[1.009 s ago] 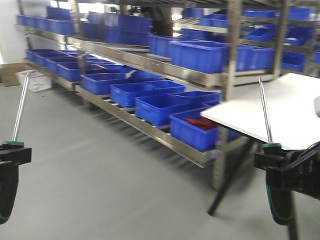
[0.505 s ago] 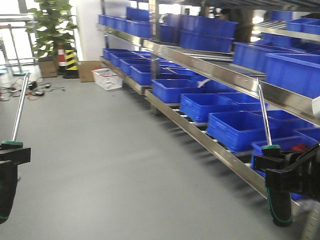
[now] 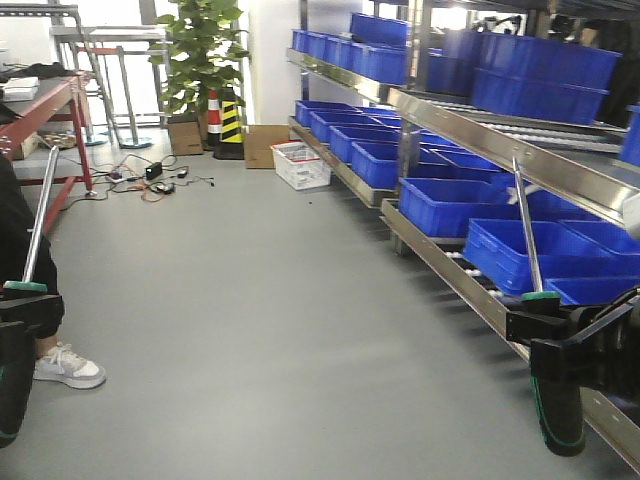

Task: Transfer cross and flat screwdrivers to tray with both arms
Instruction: 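Hold both screwdrivers while the base drives to the roller shelf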

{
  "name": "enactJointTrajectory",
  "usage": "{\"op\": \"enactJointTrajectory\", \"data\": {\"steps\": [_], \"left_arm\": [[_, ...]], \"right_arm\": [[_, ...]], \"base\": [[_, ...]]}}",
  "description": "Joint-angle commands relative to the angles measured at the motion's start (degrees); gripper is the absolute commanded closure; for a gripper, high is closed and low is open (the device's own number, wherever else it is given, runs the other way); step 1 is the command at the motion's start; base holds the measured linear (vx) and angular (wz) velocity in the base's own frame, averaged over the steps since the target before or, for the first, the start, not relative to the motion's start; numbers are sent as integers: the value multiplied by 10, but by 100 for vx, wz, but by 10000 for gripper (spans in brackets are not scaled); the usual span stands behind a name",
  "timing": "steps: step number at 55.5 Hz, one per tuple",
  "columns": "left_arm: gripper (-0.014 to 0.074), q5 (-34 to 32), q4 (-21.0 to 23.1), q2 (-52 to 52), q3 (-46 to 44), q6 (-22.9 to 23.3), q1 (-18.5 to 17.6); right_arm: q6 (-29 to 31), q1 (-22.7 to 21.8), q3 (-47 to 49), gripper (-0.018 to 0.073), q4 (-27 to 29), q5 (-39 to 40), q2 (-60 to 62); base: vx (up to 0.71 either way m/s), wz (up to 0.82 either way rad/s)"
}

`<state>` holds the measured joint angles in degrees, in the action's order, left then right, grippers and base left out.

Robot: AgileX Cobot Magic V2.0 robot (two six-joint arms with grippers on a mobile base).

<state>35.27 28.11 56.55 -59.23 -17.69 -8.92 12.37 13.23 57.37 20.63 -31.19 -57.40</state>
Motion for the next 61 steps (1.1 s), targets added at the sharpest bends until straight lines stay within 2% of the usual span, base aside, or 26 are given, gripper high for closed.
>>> {"op": "enactJointTrajectory", "data": {"steps": [1, 40, 61], "left_arm": [[594, -45, 18, -9, -17, 6, -2], [594, -45, 18, -9, -17, 6, -2], [594, -44, 18, -9, -17, 6, -2]], "right_arm": [[2, -1, 17, 567, 7, 45, 8], [2, -1, 17, 567, 7, 45, 8], [2, -1, 17, 567, 7, 45, 8]], "base": [[60, 25], [63, 18], [61, -16]]}}
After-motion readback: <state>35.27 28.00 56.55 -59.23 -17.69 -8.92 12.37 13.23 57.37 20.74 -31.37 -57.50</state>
